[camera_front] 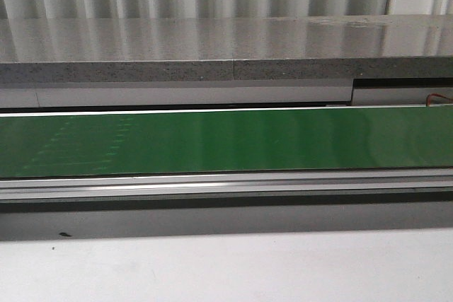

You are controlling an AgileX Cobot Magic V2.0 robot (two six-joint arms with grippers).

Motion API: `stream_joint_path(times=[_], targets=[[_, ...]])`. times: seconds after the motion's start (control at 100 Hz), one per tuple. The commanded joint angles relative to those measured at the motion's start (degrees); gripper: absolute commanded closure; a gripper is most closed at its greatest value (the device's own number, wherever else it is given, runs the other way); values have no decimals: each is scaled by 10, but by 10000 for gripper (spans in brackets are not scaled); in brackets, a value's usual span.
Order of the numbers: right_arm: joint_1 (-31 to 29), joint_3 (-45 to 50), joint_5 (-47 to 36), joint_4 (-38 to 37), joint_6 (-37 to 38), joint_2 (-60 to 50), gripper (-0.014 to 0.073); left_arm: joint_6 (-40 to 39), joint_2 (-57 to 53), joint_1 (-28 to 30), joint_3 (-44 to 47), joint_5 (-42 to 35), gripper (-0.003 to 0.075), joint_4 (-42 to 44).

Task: Move button from right to left

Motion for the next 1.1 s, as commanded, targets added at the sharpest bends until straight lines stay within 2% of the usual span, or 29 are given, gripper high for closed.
stream_joint_path(times=[0.0,0.22,0.4,0.79,1.09], targets=[[0,-12,-41,-7,-4,-12,662,-5,-18,0,22,-45,741,-2],[0,-22,-31,-10,-4,-8,662,-5,-18,0,22,-45,741,-2],[0,-93,62,-10,-4,40,662,-5,-18,0,22,-45,741,-2],[0,-308,201,-21,-4,281,662,-5,-18,0,22,-45,741,-2],[0,-412,321,-5,-4,465,662,-5,-18,0,22,-45,741,-2]])
